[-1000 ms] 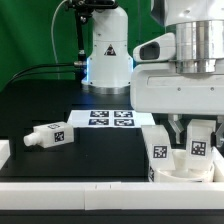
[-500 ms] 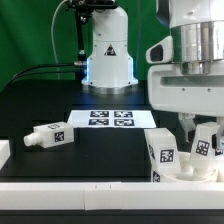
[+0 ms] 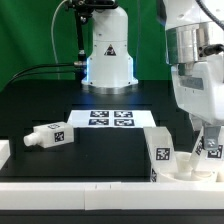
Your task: Assemble stool
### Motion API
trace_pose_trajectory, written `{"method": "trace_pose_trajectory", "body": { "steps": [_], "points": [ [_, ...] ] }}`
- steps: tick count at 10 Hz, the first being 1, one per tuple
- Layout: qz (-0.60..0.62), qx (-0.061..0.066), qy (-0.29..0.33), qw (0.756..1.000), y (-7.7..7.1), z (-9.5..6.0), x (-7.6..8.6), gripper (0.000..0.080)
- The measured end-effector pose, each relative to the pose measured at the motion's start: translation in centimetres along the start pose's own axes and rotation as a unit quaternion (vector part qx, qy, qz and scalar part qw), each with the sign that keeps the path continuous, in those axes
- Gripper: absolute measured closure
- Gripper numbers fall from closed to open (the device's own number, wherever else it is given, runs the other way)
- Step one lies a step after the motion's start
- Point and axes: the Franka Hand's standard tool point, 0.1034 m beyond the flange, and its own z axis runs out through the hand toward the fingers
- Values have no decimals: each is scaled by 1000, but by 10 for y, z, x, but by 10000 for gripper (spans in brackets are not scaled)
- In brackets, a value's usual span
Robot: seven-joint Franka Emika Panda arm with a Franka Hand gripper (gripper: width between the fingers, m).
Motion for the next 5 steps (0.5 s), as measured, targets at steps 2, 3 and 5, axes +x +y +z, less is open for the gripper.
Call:
{"method": "trace_pose_trajectory", "body": {
  "steps": [2, 3, 5],
  "points": [
    [-72, -20, -10, 997, 1, -2, -3, 365],
    [-148, -17, -16, 989, -7, -10, -2, 184],
    [-289, -7, -26, 957, -18, -27, -4, 159]
  ]
}}
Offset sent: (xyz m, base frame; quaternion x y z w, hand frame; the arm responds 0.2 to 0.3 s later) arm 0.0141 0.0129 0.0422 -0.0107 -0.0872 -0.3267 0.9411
